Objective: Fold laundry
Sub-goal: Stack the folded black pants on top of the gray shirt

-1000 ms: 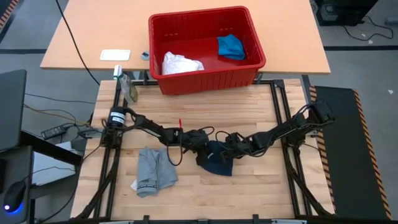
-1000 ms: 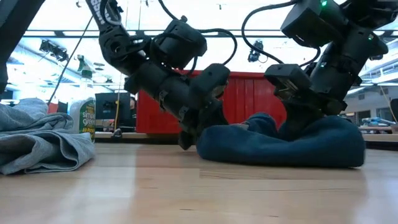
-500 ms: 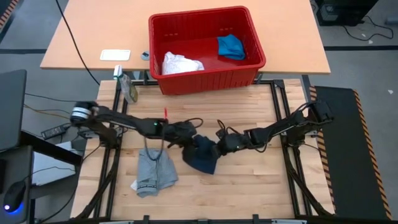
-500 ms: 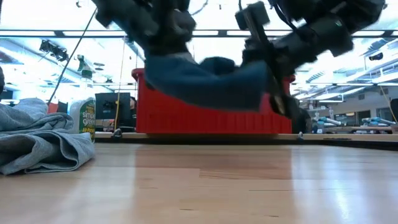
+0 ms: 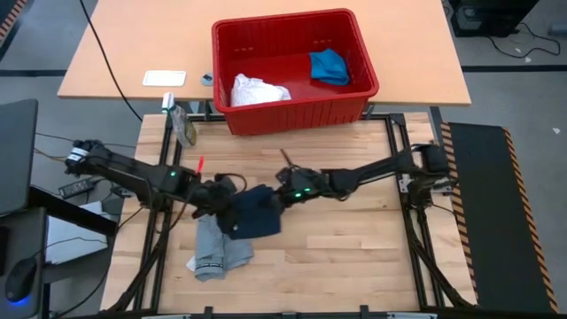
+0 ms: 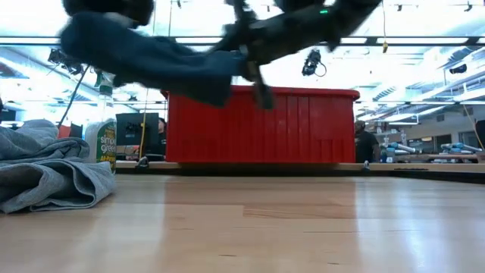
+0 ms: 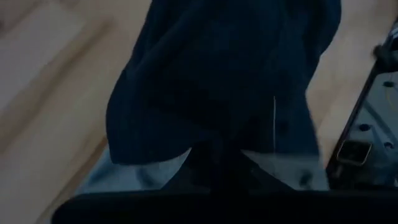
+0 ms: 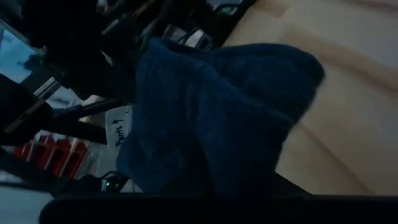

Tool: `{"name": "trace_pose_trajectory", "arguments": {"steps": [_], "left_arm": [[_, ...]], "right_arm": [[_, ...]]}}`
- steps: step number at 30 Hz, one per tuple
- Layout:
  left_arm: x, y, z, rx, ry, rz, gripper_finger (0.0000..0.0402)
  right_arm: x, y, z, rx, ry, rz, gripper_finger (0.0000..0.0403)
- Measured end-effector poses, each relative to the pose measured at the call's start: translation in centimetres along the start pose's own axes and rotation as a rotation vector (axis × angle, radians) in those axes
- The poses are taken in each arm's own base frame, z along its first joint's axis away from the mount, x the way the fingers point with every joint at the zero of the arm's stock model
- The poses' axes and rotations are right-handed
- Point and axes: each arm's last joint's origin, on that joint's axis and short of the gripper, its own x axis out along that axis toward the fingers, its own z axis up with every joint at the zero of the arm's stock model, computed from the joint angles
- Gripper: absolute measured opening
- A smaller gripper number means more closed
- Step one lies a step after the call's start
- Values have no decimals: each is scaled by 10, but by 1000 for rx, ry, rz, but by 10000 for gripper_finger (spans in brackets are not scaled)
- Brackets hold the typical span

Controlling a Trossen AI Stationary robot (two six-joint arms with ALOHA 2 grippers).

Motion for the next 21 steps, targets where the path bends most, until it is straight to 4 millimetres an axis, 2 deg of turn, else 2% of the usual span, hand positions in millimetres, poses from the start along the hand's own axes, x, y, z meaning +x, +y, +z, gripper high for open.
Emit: {"name": "trace_pose_trajectory", "arguments": {"steps": [7,12,17,21], "left_arm": [[-5,0,-37,15,164,110,7],[-2,0,-63,26,222,145,16],[7,5,-86,17,256,169,39],[12,11,-101,5,271,197,75]], "right_arm": [[70,21,8,-43,82,96,38],[108,22,-1,-53,162,82,38],[135,15,-18,-49,221,86,38],[145,7,-27,-4,242,61,43]]}}
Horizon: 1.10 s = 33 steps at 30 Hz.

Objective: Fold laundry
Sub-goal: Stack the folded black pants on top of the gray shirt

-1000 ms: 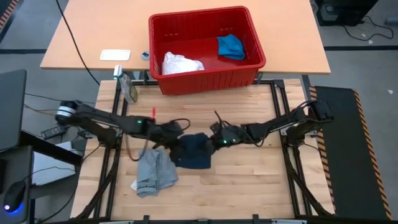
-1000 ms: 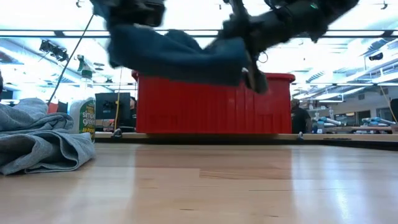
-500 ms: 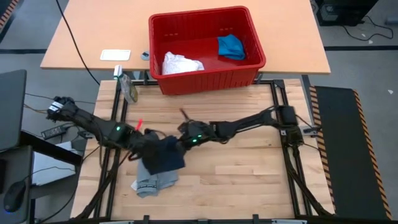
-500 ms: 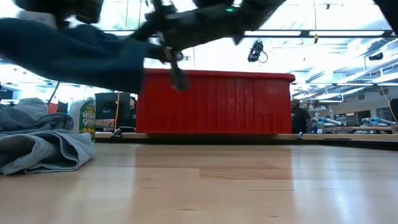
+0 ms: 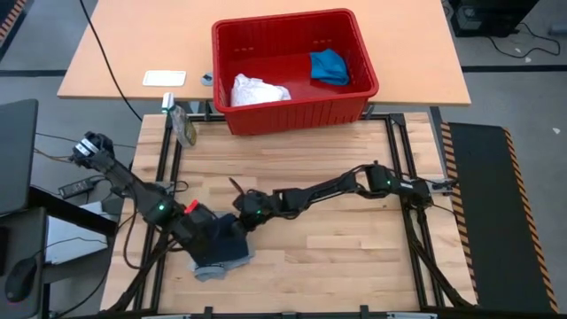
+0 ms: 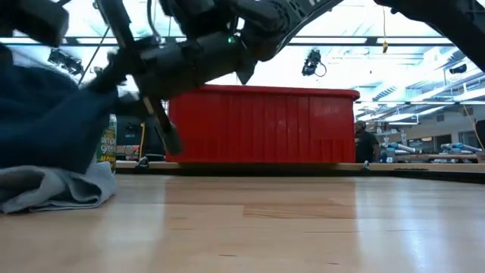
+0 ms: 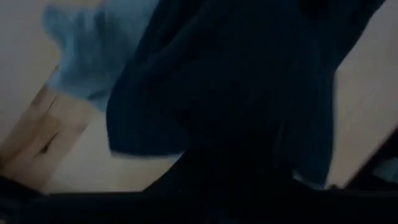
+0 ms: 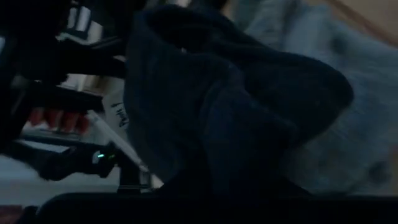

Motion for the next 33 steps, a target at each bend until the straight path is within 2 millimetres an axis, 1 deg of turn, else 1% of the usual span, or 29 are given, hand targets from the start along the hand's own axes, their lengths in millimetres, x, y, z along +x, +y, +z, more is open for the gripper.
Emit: {"name": "trace_pose_trajectory", "arguments": {"steps": [2,4,7,9,12,15,18,21,23,25,27,30,33], "left_arm": [[6,4,-5,-3,5,26,100],[10,7,-9,5,9,43,129],[13,10,-12,18,16,59,171],[9,9,-13,24,23,49,195],[-5,2,-11,45,13,-19,220],[-25,1,-9,58,7,-45,227],[-48,1,-7,55,-14,-81,226],[-64,-3,-2,52,-135,-147,221],[-66,-8,2,75,-239,-177,215],[-61,-14,6,87,-323,-195,209],[-49,-21,11,105,-359,-204,201],[-24,-28,16,109,-372,-181,192],[5,-26,16,71,-333,-79,185]], "right_arm": [[1,-4,-3,10,-13,-44,63],[0,-5,-5,-19,-33,-88,92],[0,-5,-4,-49,-39,-90,140],[-1,-4,-4,-51,-42,-88,172],[0,-3,-4,-51,-35,-70,220],[-1,-1,-2,-56,-46,-48,263],[-1,3,-1,-86,-50,3,293],[-1,5,0,-119,-64,11,306],[-1,6,2,-139,-89,13,308],[-1,8,3,-149,-115,17,308],[-2,7,3,-159,-116,12,308],[-2,6,2,-178,-94,2,308],[-1,2,-1,-169,-43,-23,308]]}}
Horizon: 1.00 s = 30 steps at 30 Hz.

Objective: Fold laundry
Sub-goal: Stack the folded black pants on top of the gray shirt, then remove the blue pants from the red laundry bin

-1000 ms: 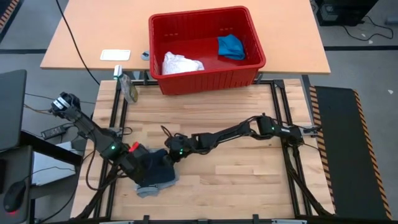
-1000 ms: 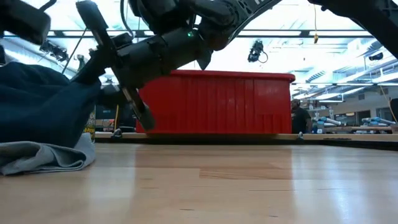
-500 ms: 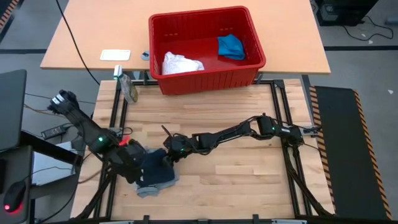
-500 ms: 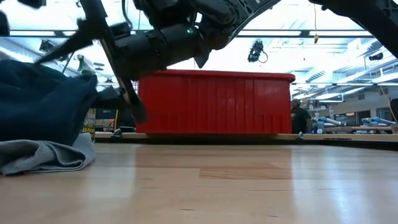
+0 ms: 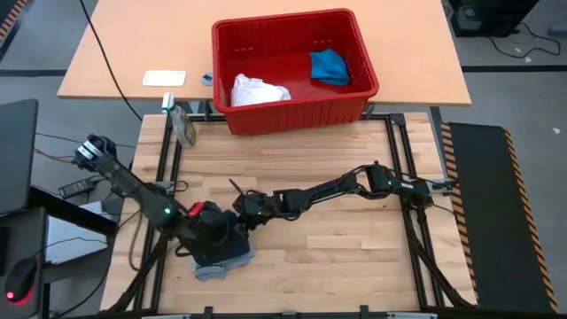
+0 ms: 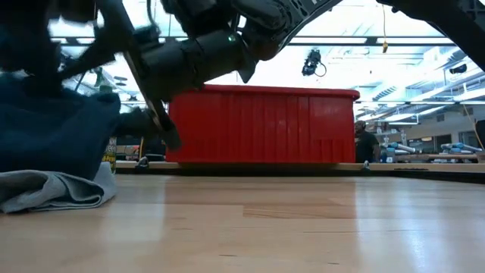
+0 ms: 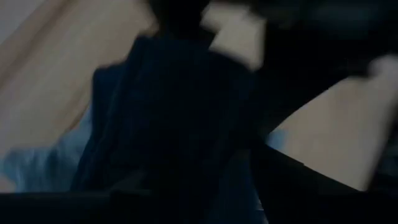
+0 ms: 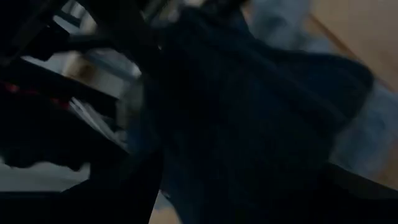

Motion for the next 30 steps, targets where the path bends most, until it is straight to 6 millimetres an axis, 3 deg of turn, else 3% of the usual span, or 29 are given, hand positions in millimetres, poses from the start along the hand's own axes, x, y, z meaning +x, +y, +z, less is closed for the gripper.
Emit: {"name": "trace_pose_trajectory", "arguments": {"steps": [4,9,14,20,25,30], "left_arm": [[19,9,-17,-49,89,94,183],[18,14,-33,-102,107,122,183],[18,14,-37,-136,96,117,183],[5,4,-20,-200,51,66,183],[-17,-1,4,-232,-130,75,183],[-28,0,31,-254,-246,126,183]], "right_arm": [[-4,0,-4,27,139,24,308],[-16,-1,-11,10,285,-66,309],[-33,7,-4,-66,304,-137,309],[-67,33,12,-214,248,-230,305],[-105,55,45,-358,147,-199,291],[-145,62,78,-436,56,-196,280]]}}
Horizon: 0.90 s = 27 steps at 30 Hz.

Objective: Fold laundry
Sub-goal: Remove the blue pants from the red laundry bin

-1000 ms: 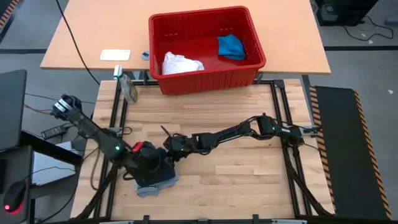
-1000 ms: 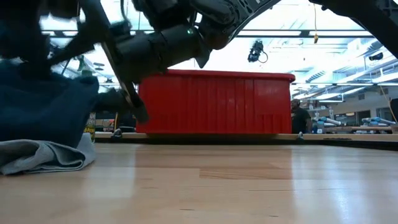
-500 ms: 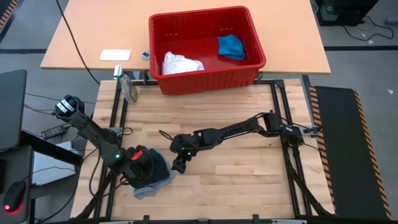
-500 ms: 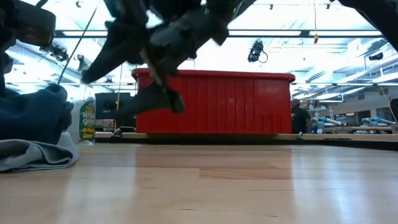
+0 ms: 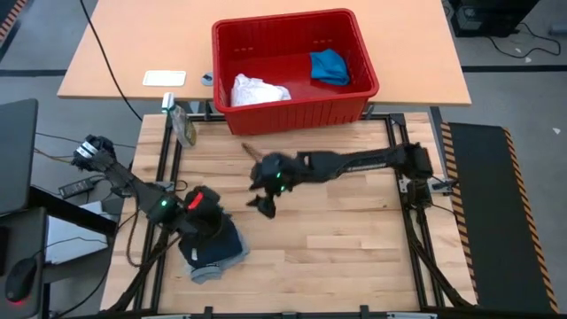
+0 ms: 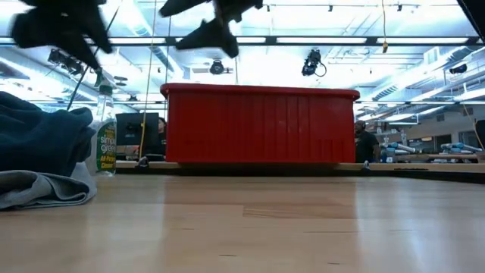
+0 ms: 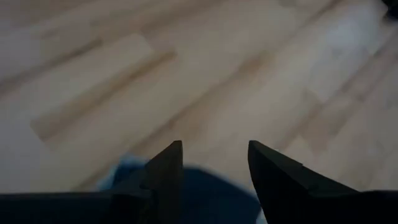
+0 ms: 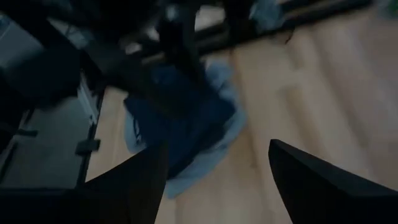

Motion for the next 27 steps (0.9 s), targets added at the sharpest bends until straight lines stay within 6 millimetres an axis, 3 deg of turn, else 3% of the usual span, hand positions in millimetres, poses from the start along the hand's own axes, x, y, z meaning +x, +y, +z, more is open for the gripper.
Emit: {"name": "trace_pose_trajectory", "arguments": {"steps": [5,14,22,27], "left_arm": [[16,-3,30,-40,-47,-4,183],[45,-5,99,-1,-114,-169,183],[65,31,161,90,-183,-191,183],[69,67,204,174,-306,-207,183]], "right_arm": [[-33,-21,16,-38,-24,-34,274],[-69,-65,22,-113,55,-193,264],[-97,-125,36,-16,-16,-317,250],[-115,-160,43,-20,-75,-377,249]]}}
